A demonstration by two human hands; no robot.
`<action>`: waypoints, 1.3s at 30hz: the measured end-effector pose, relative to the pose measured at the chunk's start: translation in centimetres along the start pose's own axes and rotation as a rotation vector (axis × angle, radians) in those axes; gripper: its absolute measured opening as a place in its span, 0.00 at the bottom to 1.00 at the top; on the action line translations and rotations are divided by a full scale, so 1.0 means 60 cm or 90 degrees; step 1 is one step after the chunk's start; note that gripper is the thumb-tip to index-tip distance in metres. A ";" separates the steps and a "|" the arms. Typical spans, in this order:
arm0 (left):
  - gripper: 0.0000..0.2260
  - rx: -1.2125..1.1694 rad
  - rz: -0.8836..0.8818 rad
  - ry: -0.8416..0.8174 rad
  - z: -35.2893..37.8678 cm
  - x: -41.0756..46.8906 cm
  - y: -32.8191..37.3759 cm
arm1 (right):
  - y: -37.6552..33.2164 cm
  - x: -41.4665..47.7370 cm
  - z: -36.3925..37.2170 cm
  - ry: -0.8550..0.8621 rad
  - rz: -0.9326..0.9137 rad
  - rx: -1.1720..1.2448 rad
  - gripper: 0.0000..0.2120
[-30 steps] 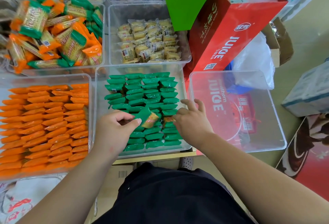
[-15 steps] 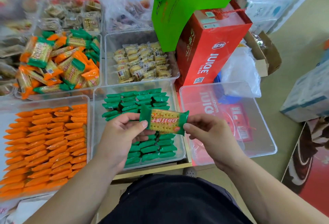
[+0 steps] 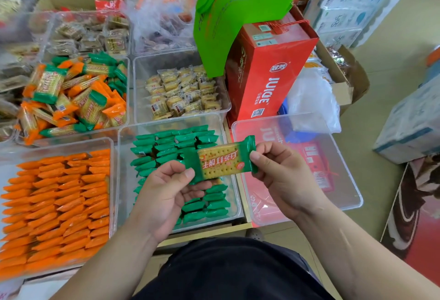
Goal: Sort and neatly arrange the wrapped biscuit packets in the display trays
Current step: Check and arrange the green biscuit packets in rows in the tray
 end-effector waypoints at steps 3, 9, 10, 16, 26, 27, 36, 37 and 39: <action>0.05 0.151 0.049 -0.009 0.010 -0.006 0.015 | 0.008 0.010 -0.021 0.002 0.050 0.064 0.02; 0.11 0.299 0.109 0.002 0.022 -0.018 0.044 | 0.024 0.006 -0.027 -0.047 0.114 0.184 0.09; 0.13 0.282 0.103 -0.006 0.023 -0.020 0.045 | 0.026 0.006 -0.026 -0.050 0.116 0.198 0.10; 0.18 0.243 0.115 -0.040 0.020 -0.025 0.041 | 0.016 0.007 -0.019 -0.081 0.158 0.196 0.07; 0.10 0.259 0.055 0.081 0.006 -0.007 0.039 | 0.013 0.007 -0.014 -0.030 0.188 -0.093 0.15; 0.07 0.194 0.018 0.086 0.007 -0.006 0.038 | 0.015 0.008 -0.009 -0.024 0.204 -0.078 0.17; 0.04 0.249 0.002 0.076 -0.007 0.000 0.033 | 0.021 0.009 -0.003 0.004 0.211 -0.096 0.11; 0.04 0.270 0.011 0.069 -0.006 0.001 0.033 | 0.018 0.011 -0.001 0.005 0.207 -0.073 0.13; 0.06 0.324 0.030 0.042 -0.002 0.006 0.030 | 0.016 0.015 0.001 -0.007 0.206 -0.018 0.14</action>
Point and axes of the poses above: each hand's wrist, its own x-axis towards the middle knuckle, its own z-axis out of the palm, y = z × x, the point moved 2 cm from there along x, towards the middle knuckle, and after that the axes turned 7 degrees about -x, right-handed, at the moved point
